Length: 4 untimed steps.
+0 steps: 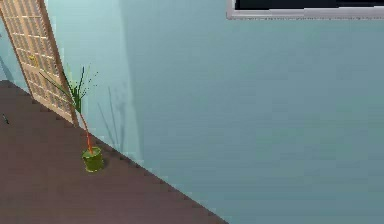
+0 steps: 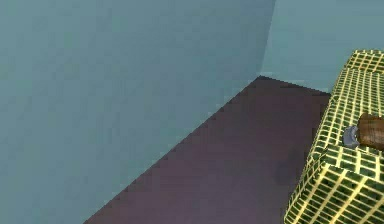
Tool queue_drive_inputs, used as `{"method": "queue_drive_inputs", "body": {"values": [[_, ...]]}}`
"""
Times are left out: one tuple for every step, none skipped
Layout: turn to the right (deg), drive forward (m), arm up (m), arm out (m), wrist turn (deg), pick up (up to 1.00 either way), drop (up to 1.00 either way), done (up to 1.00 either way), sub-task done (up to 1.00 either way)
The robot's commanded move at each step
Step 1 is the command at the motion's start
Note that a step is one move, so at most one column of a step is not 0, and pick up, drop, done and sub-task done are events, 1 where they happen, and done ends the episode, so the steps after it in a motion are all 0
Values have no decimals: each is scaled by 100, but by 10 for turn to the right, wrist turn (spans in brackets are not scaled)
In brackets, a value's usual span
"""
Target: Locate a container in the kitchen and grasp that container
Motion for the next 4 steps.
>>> {"method": "queue_drive_inputs", "body": {"values": [[-30,0,0,0,0,0,0,0,0],[0,35,0,0,0,0,0,0,0],[-450,0,0,0,0,0,0,0,0],[0,55,0,0,0,0,0,0,0]]}}
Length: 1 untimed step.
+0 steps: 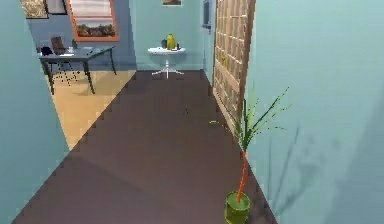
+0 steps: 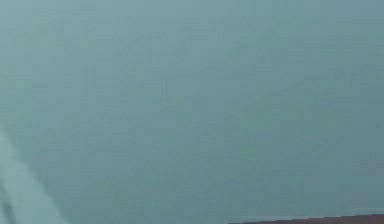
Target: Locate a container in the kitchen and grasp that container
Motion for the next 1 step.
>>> {"method": "queue_drive_inputs", "body": {"values": [[-240,0,0,0,0,0,0,0,0]]}}
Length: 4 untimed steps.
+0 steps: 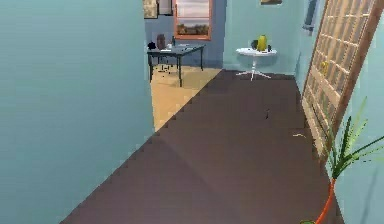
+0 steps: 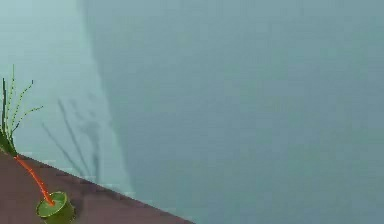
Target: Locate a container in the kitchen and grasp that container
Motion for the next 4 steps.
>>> {"method": "queue_drive_inputs", "body": {"values": [[0,100,0,0,0,0,0,0,0],[0,100,0,0,0,0,0,0,0],[-60,0,0,0,0,0,0,0,0],[0,45,0,0,0,0,0,0,0]]}}
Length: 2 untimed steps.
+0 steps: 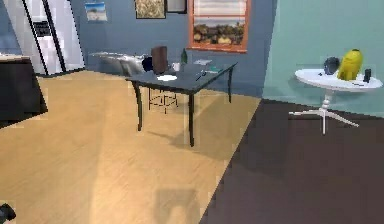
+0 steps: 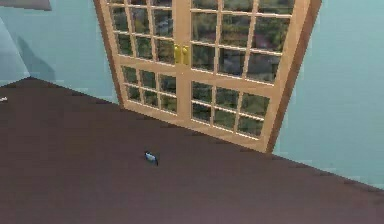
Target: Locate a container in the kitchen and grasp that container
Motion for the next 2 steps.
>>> {"method": "queue_drive_inputs", "body": {"values": [[-180,0,0,0,0,0,0,0,0],[0,40,0,0,0,0,0,0,0]]}}
